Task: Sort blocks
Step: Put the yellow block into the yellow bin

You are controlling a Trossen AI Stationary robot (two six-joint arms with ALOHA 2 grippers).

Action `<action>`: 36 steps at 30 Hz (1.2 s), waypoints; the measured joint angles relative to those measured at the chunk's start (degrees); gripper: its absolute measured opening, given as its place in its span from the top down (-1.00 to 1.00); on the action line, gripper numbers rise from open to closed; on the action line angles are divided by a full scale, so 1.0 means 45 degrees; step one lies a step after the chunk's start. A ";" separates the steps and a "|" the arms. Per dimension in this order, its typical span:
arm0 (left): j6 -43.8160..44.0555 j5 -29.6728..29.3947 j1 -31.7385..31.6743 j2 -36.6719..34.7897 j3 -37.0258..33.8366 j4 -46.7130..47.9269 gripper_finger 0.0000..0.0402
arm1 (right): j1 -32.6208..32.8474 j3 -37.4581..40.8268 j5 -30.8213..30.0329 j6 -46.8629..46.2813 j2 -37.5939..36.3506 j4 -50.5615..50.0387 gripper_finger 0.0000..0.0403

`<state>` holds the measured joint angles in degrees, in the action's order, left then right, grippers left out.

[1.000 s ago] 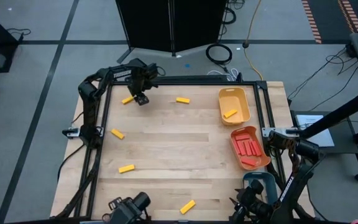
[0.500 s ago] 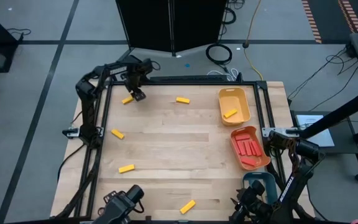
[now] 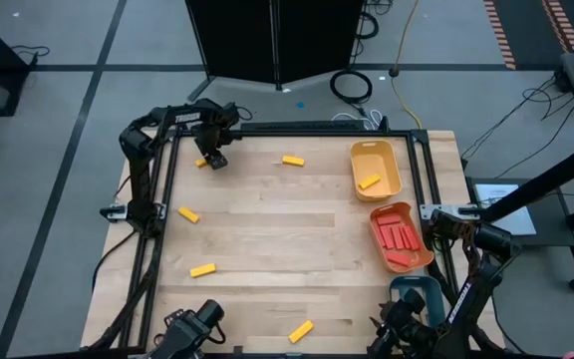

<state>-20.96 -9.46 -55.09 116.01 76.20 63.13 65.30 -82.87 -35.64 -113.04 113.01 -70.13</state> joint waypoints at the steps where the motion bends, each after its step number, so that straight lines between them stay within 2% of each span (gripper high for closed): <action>1: -0.0093 0.0009 -0.0031 -0.0053 -0.0139 -0.0174 0.07 | 0.0000 0.0005 0.0000 -0.0035 0.0000 -0.0002 0.03; 9: -0.0771 0.0654 -0.0228 -0.0069 -0.0446 -0.0506 0.11 | -0.0019 0.0005 0.0236 -0.0856 0.0000 0.0164 0.03; 12: -0.1183 0.0768 -0.0219 -0.0055 -0.0446 -0.0426 0.27 | -0.0019 0.0015 0.0938 -0.1445 0.0000 0.0200 0.03; 17: -0.1434 0.1008 -0.0219 -0.0036 -0.0367 -0.0343 0.62 | -0.0019 0.0015 0.1321 -0.2482 0.0000 0.0326 0.03; 20: -0.1428 0.2417 -0.0236 -0.0074 -0.0017 -0.0149 0.63 | -0.0019 0.0015 0.1281 -0.2951 0.0000 0.0539 0.03; 22: -0.1423 0.4264 -0.0054 -0.0175 0.0137 -0.0432 0.63 | -0.0025 0.0015 0.1227 -0.3397 0.0001 0.0696 0.03; 27: -0.1958 1.1178 0.1248 -0.0838 0.0180 -0.2819 0.63 | -0.0279 0.0015 0.0991 -0.3933 0.0207 0.0878 0.03; 30: -0.1628 1.3892 0.2573 -0.1080 0.0195 -0.5505 0.63 | -0.0572 0.0015 0.0540 -0.3879 0.0321 0.0952 0.03; 32: -0.0675 1.4367 0.3948 -0.1133 0.0195 -0.7607 0.63 | -0.0837 0.0015 0.0518 -0.3869 0.0366 0.1001 0.03; 33: -0.0081 1.4068 0.4696 -0.1133 0.0195 -0.8909 0.63 | -0.0966 0.0015 0.0528 -0.3869 0.0401 0.1014 0.03; 35: 0.1474 1.2391 0.6182 -0.0939 0.0191 -1.1962 0.63 | -0.1253 0.0015 0.0539 -0.3865 0.0494 0.1063 0.03; 36: 0.2281 1.1108 0.6873 -0.0780 0.0195 -1.3734 0.63 | -0.1396 0.0015 0.0568 -0.3873 0.0510 0.1096 0.03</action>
<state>-10.69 40.53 -24.16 112.50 77.08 1.33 59.02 -82.81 -33.08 -130.47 115.31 -65.20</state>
